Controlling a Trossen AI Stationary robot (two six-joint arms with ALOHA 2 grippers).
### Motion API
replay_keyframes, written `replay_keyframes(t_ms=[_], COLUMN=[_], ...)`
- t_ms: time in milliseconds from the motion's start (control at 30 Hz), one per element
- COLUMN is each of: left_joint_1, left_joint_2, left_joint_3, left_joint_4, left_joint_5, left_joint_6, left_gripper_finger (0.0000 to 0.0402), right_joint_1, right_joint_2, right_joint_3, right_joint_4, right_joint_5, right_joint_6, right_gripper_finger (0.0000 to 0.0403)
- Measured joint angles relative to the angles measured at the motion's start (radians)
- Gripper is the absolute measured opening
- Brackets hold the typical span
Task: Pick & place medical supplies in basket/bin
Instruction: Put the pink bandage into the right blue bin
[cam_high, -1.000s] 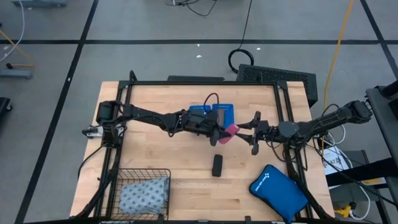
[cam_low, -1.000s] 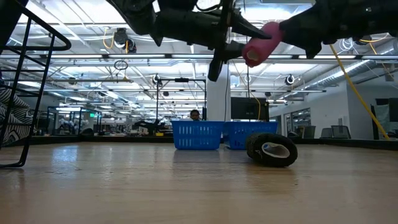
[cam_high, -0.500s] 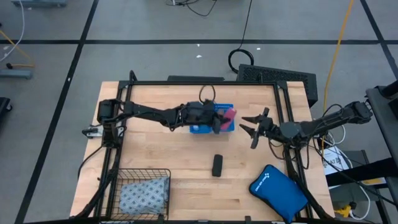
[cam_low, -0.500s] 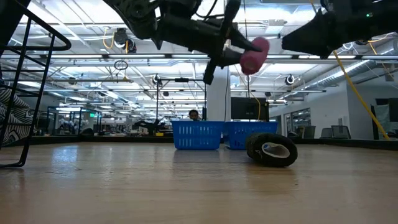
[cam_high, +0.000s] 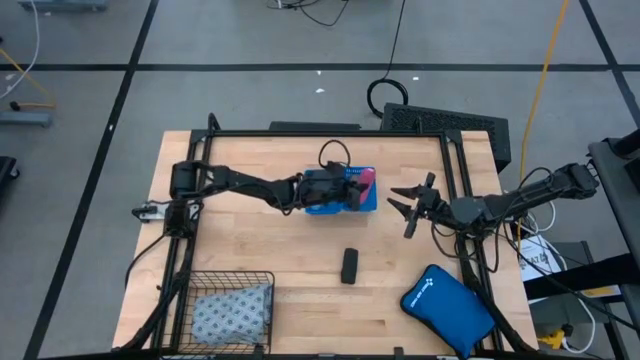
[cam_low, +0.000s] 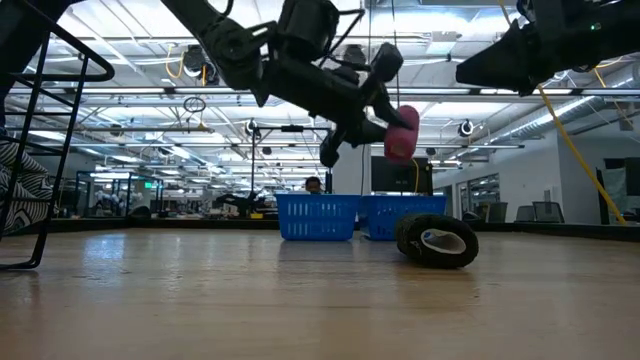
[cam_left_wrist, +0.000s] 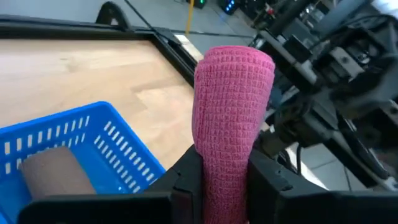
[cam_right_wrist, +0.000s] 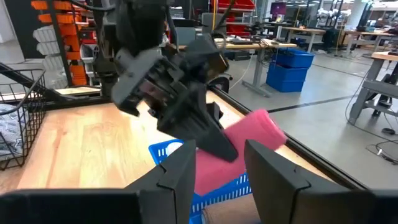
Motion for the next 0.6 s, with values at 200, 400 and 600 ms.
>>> replay_keyframes(t_ms=[200,400,600], left_joint_1=[-0.002,-0.020,-0.034], left_joint_2=[0.013,0.007,0.009], left_joint_3=[0.000,0.001,0.001], left_joint_4=[0.092,0.329,0.303], left_joint_5=[0.095,0.242,0.237], left_joint_6=[0.057,0.255,0.263], left_gripper_finger=[0.0073,0.0073,0.0073], right_joint_1=[0.000,-0.025,-0.050], right_joint_2=[0.004,0.005,0.015], right_joint_3=[-0.004,-0.053,-0.174], right_joint_4=[-0.011,0.045,0.452], right_joint_5=[0.000,0.005,-0.146], right_joint_6=[0.042,0.106,0.077], right_gripper_finger=[0.0125,0.0121,0.0139])
